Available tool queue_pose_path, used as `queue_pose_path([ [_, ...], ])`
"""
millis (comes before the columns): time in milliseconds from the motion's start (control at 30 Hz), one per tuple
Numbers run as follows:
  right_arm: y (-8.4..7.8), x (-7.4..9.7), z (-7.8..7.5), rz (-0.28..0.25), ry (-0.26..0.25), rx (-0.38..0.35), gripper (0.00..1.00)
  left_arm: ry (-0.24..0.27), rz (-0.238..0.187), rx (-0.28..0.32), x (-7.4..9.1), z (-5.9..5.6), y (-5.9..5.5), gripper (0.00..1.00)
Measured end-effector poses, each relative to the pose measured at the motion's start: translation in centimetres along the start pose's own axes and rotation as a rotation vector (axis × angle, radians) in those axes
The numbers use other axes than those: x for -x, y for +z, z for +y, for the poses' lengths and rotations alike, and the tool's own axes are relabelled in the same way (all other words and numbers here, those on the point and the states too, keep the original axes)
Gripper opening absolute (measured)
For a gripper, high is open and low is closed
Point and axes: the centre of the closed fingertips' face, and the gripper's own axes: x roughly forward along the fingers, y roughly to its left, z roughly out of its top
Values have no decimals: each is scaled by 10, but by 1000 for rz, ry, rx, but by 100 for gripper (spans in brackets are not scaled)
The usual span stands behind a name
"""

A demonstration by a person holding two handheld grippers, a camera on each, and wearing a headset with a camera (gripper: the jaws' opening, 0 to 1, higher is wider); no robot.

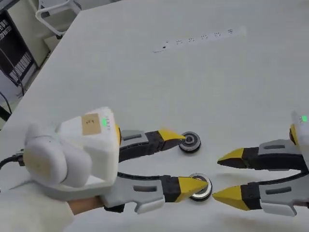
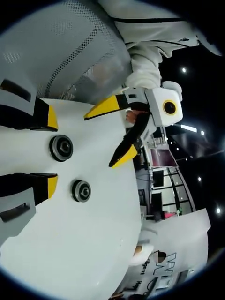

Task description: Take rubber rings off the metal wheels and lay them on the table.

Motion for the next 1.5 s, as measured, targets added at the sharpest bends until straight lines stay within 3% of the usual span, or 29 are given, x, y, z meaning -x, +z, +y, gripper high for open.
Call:
queue_pose_path([
  [400, -4, -10, 3, 22, 31, 47, 26, -24, 50, -3, -15, -4, -27, 27],
  [500, -6, -12, 3, 30, 37, 57, 25, -32, 72, 5, -17, -6, -38, 24],
  [733, -7, -15, 2, 34, 42, 60, 23, -47, 99, 38, -21, -11, -51, 20],
  [1300, -10, -17, 4, 54, 52, 86, 15, -30, 74, 24, -23, -9, -51, 13],
  [1467, -11, -15, 3, 67, 43, 137, 10, -32, 72, 18, -22, -10, -51, 13],
  [1500, -13, -14, -1, 87, 22, 164, 8, -31, 71, 18, -22, -10, -51, 13],
])
